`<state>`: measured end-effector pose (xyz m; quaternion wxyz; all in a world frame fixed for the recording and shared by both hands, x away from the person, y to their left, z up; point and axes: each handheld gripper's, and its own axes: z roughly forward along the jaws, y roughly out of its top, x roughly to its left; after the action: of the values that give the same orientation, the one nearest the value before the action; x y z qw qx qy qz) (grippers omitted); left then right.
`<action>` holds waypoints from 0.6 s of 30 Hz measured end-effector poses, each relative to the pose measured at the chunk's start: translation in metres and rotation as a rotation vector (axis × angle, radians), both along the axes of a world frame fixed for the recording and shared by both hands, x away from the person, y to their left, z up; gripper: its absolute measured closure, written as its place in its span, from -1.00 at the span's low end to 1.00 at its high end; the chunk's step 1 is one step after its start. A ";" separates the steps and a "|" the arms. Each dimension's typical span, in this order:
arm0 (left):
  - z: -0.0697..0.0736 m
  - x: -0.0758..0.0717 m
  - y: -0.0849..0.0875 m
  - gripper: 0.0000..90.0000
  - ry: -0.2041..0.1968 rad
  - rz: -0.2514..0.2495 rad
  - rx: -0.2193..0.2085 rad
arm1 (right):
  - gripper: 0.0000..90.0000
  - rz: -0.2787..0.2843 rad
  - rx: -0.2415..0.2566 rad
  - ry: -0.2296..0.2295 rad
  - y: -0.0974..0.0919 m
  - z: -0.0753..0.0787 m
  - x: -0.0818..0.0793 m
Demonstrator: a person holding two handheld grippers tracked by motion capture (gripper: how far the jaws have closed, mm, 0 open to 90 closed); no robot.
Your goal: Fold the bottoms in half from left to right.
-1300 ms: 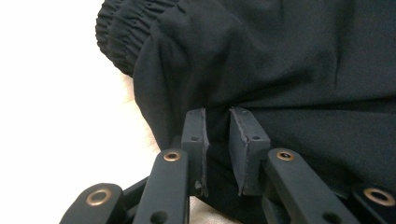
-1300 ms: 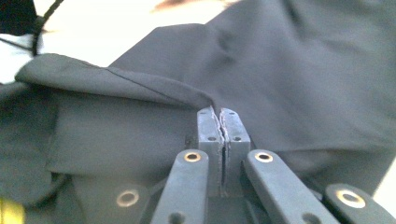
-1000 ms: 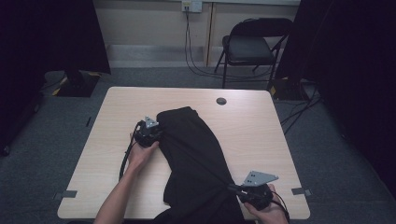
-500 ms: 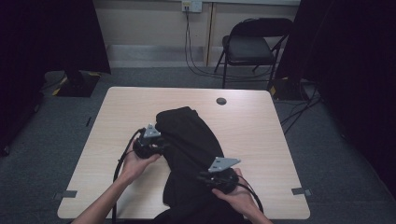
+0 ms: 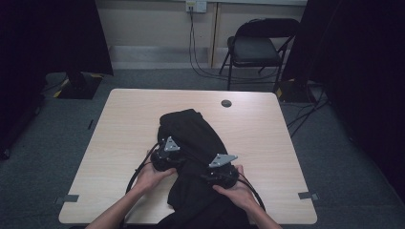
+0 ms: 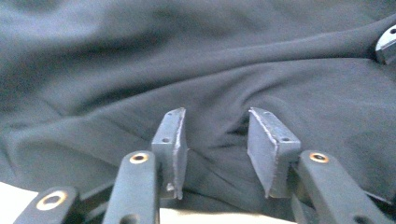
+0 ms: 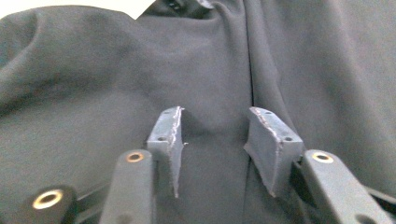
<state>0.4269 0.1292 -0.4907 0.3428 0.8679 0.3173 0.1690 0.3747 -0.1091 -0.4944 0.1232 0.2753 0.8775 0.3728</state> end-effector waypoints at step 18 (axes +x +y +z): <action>-0.011 0.001 -0.016 0.41 -0.024 -0.035 -0.119 | 0.13 0.004 -0.003 0.031 -0.014 0.001 -0.033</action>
<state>0.4275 0.1128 -0.5014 0.4006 0.8492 0.3074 0.1543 0.3412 -0.1233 -0.4937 0.1090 0.2790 0.8804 0.3676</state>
